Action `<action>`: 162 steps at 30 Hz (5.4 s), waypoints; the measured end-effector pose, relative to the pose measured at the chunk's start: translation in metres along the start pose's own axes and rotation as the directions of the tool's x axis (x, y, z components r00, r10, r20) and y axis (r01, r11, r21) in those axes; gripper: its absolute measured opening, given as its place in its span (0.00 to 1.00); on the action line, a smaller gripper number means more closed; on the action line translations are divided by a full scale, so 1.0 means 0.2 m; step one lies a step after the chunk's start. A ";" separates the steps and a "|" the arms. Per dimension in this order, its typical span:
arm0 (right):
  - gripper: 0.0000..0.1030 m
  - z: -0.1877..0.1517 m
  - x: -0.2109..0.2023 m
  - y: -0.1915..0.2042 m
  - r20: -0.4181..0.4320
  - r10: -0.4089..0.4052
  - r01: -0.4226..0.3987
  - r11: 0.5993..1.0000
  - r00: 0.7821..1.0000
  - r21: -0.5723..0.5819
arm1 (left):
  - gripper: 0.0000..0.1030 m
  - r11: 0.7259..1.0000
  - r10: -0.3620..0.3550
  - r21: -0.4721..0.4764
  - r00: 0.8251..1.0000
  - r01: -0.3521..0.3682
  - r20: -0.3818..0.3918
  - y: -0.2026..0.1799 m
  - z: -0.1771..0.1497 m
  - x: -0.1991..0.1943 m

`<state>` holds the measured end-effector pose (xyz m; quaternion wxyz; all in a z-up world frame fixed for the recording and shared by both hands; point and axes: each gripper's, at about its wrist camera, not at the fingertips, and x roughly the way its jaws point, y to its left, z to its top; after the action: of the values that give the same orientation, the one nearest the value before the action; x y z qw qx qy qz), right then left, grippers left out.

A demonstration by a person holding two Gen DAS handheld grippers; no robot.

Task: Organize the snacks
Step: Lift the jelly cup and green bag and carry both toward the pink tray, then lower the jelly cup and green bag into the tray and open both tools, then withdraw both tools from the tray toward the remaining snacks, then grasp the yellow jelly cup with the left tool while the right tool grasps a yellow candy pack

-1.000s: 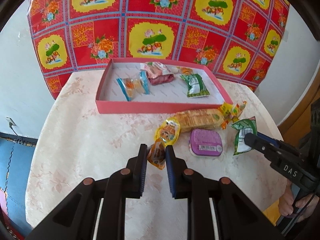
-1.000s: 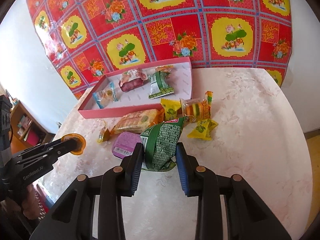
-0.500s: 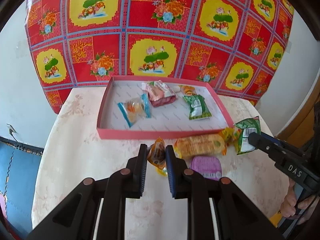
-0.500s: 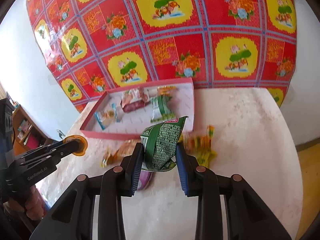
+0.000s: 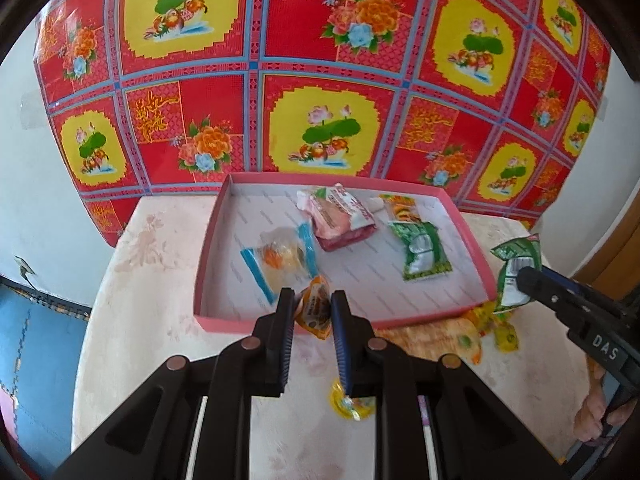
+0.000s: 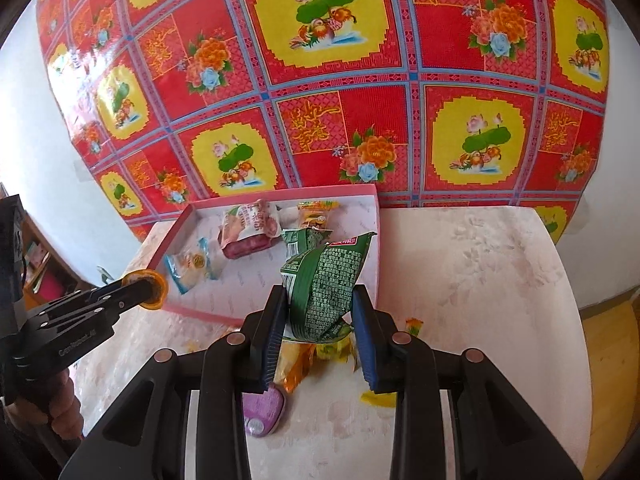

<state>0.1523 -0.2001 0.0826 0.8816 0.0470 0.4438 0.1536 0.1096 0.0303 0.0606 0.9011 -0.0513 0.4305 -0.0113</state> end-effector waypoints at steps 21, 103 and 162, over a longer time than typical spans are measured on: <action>0.32 0.05 0.27 -0.01 -0.059 -0.068 0.065 0.997 0.996 -0.046 | 0.19 0.997 0.073 0.020 0.995 -0.072 -0.073 0.07 0.01 0.30; 0.50 -0.05 0.05 -0.08 0.051 0.020 -0.022 0.999 0.998 0.036 | 0.54 0.997 -0.067 -0.028 0.997 0.066 -0.046 -0.02 0.03 0.06; 0.31 -0.34 0.06 0.03 -0.066 -0.039 0.033 0.996 0.997 -0.087 | 0.22 1.000 -0.019 -0.007 0.994 0.019 -0.108 -0.03 -0.24 0.03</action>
<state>0.1046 -0.1936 0.0338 0.8699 -0.0041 0.4673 0.1580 0.0751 0.0201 0.0266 0.8762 -0.0575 0.4781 -0.0214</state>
